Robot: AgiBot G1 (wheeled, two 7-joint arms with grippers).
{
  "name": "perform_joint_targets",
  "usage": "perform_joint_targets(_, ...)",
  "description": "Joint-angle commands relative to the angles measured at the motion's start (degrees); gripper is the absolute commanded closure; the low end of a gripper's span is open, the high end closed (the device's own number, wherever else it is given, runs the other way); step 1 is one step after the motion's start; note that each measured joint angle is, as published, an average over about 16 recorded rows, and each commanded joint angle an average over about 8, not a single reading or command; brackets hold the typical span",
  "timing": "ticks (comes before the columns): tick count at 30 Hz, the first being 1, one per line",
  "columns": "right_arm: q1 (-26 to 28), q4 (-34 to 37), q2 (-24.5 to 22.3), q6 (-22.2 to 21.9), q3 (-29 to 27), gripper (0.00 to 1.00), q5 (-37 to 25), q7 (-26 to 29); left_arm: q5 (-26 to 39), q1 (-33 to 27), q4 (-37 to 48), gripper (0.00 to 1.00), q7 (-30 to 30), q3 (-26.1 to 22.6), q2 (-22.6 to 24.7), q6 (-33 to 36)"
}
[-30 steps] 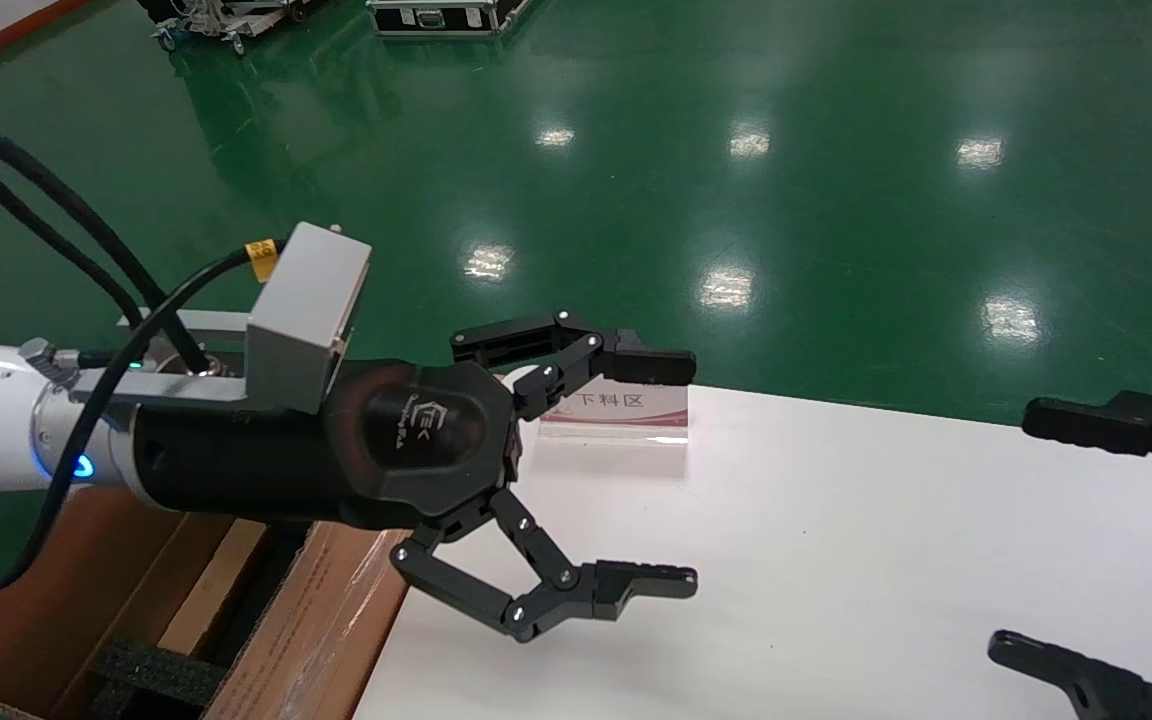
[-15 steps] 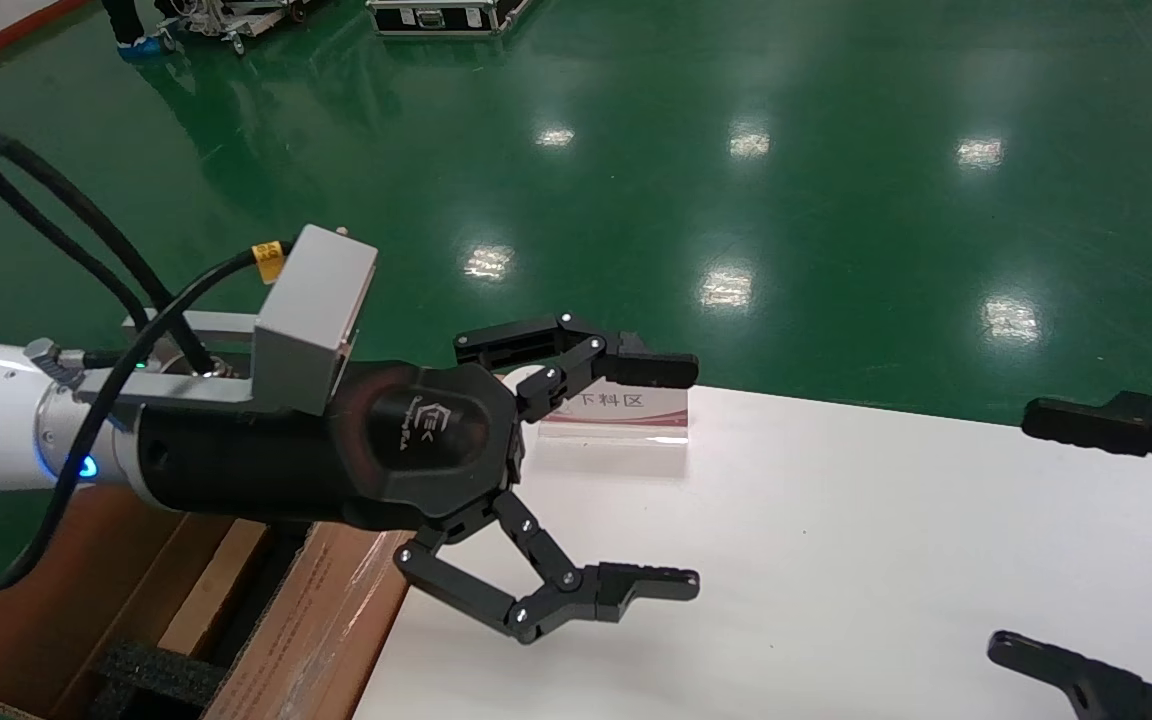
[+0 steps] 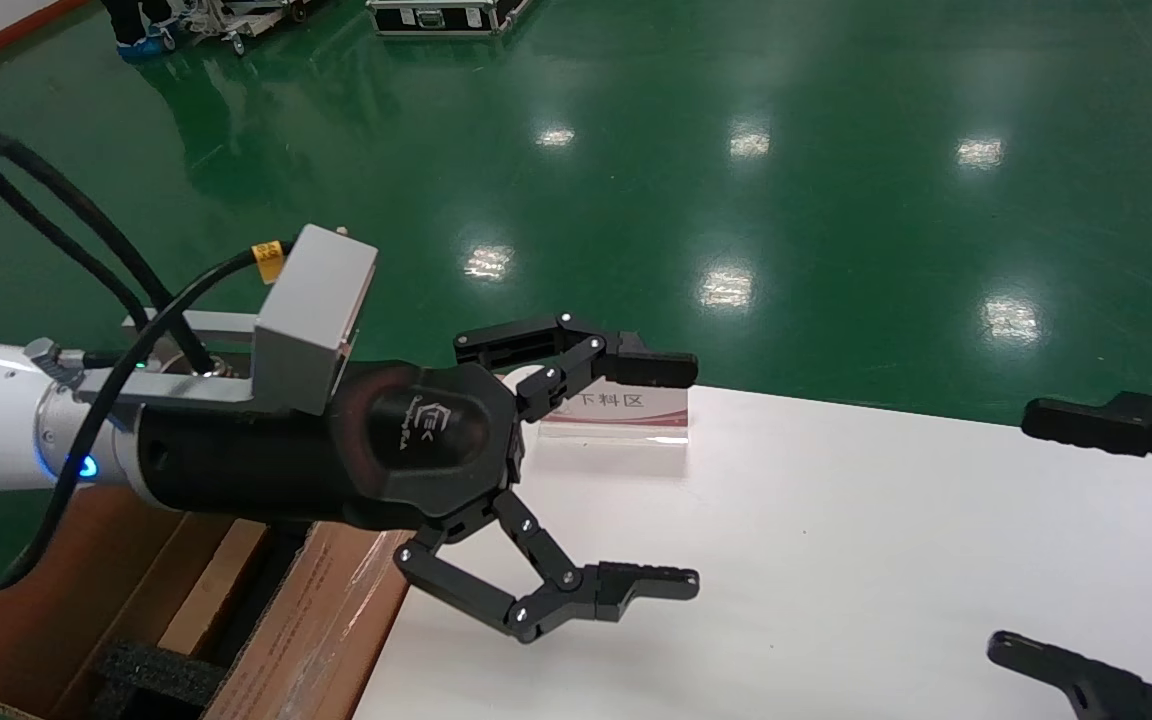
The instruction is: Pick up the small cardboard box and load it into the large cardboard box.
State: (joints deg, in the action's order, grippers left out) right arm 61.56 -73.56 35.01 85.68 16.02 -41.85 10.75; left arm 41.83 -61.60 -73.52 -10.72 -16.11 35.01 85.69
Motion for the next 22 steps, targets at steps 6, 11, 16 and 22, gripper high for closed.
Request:
perform_joint_targets(6,0.0,0.0,0.0,0.0,0.0,0.0,0.0,0.0,0.0,0.0,0.0,0.0,0.0,0.0,0.0,0.0)
perform_joint_targets(11,0.0,0.0,0.0,0.0,0.0,0.0,0.0,0.0,0.0,0.0,0.0,0.0,0.0,0.0,0.0,0.0)
perform_joint_targets(16,0.0,0.0,0.0,0.0,0.0,0.0,0.0,0.0,0.0,0.0,0.0,0.0,0.0,0.0,0.0,0.0)
perform_joint_targets(22,0.0,0.0,0.0,0.0,0.0,0.0,0.0,0.0,0.0,0.0,0.0,0.0,0.0,0.0,0.0,0.0)
